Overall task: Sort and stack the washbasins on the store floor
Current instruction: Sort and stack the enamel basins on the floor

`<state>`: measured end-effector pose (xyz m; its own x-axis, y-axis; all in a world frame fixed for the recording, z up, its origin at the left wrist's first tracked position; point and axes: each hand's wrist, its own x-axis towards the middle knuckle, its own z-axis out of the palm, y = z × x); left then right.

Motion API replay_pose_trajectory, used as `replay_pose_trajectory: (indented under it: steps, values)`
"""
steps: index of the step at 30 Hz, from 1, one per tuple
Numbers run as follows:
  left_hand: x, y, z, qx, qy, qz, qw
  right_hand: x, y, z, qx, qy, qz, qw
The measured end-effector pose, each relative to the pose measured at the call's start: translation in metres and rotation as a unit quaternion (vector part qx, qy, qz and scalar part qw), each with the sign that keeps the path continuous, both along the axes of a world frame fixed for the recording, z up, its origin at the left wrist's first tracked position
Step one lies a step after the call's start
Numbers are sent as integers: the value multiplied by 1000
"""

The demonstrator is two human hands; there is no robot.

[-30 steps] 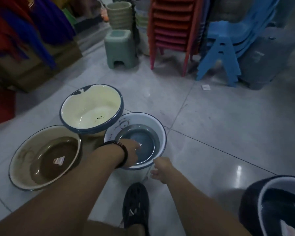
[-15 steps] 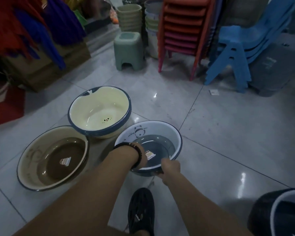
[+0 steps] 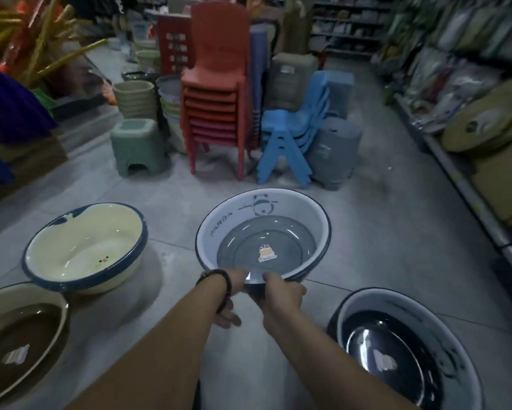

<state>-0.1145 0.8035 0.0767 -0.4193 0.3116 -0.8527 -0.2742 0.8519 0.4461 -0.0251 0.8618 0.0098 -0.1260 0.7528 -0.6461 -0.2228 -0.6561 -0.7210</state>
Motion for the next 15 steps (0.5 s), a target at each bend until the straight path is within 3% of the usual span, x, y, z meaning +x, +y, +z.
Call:
replay_pose_trajectory:
  steps: [3,5,7,10,15]
  values:
    - [42,32,-1,124,-41,140,981,43,15,9,-29,6,-34,999]
    - [62,57,-12,177,-49,171,968,81,27,15,-36,21,-21,999]
    - [78,79,-28,202,-48,122,971,127,42,18,-31,-5,12,999]
    - [108,96,-26,215,-48,104,970,203,76,16,53,-108,-6,993]
    - [143,116,-16,204,19,7,979,334,147,26,142,-277,-29,950]
